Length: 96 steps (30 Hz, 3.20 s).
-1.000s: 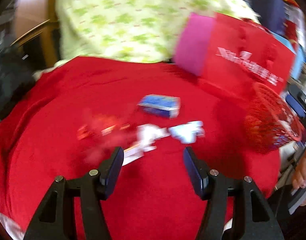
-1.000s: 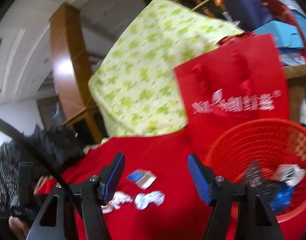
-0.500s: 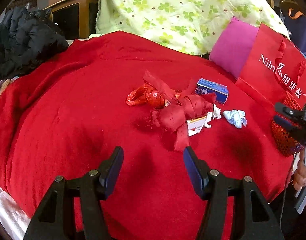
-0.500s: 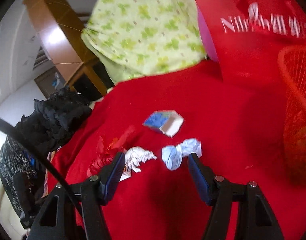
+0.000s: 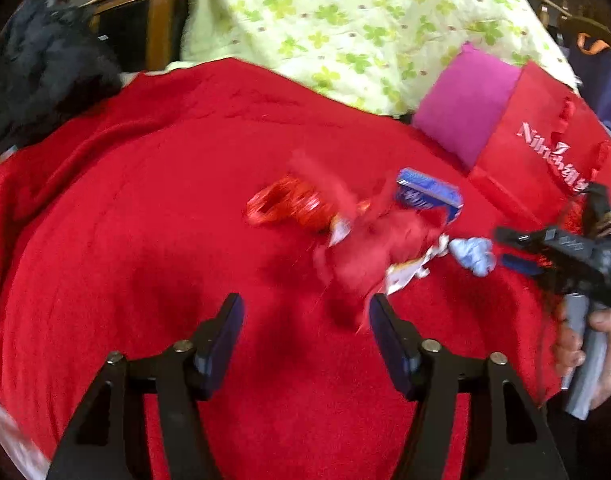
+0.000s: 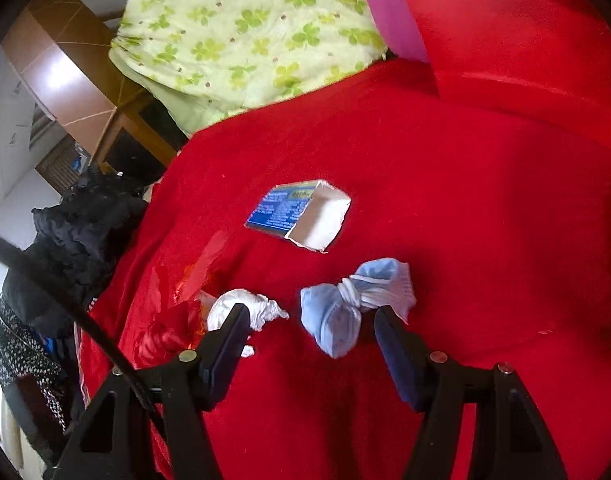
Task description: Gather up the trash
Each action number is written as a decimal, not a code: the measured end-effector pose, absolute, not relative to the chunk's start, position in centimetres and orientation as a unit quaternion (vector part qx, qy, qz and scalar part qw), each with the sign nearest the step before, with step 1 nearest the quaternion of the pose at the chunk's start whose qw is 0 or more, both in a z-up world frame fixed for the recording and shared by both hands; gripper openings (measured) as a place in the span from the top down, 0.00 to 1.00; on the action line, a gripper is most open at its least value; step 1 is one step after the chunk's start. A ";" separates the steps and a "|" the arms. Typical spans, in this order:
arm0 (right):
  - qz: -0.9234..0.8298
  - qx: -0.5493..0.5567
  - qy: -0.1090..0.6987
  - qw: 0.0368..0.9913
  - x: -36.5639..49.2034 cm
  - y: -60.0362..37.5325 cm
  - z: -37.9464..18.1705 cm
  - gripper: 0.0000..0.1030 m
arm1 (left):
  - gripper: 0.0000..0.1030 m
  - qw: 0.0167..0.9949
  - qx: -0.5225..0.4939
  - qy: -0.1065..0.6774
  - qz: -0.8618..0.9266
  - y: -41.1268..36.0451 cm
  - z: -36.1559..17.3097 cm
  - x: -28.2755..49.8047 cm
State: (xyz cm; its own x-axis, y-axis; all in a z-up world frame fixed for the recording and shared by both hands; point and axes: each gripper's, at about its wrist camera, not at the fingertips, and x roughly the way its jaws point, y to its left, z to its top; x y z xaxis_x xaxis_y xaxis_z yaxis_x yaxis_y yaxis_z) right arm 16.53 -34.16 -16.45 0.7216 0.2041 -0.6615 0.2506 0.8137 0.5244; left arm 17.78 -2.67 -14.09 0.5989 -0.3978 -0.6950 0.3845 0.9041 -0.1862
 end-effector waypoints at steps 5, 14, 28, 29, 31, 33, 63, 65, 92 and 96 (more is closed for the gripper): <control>-0.032 0.310 0.401 0.861 18.2 -34.3 -18.3 0.54 | 0.30 0.877 -0.001 0.397 -0.271 -4.8 -14.1 20.6; -0.029 0.268 0.414 0.870 18.7 -33.7 -18.6 0.69 | 0.66 0.848 0.008 0.432 -0.307 -7.6 -16.7 22.2; -0.003 0.262 0.373 0.890 16.6 -34.0 -16.2 0.70 | 0.90 0.872 -0.033 0.385 -0.301 -5.2 -13.7 17.2; -0.002 0.257 0.366 0.894 16.3 -33.9 -15.9 0.70 | 0.90 0.875 -0.036 0.381 -0.296 -4.9 -13.4 16.9; 0.001 0.245 0.353 0.903 15.8 -33.6 -15.2 0.70 | 0.90 0.886 -0.040 0.369 -0.280 -3.8 -12.6 16.1; 0.007 0.233 0.338 0.912 15.4 -33.1 -14.3 0.70 | 0.90 0.895 -0.039 0.357 -0.265 -3.3 -11.9 15.5; 0.040 0.131 0.208 0.968 6.6 -30.4 -8.0 0.70 | 0.90 0.947 0.097 0.259 -0.162 -10.0 -4.4 8.4; 0.039 0.131 0.204 0.969 6.3 -30.7 -7.8 0.70 | 0.90 0.947 0.103 0.256 -0.163 -10.6 -4.1 8.2; 0.018 0.149 0.147 0.978 2.2 -33.9 -5.7 0.70 | 0.90 0.940 0.149 0.239 -0.192 -15.2 -3.0 6.9; 0.015 0.149 0.139 0.979 1.6 -34.4 -5.5 0.70 | 0.90 0.937 0.153 0.241 -0.200 -16.0 -3.1 6.7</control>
State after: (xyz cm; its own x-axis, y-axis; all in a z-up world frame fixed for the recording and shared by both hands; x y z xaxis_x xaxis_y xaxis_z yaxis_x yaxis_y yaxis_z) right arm 1.55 -34.37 -5.47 0.9608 0.0702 -0.2684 0.0129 0.9551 0.2960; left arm 6.72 -16.02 -3.11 0.8043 -0.3012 -0.5122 0.4484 0.8733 0.1905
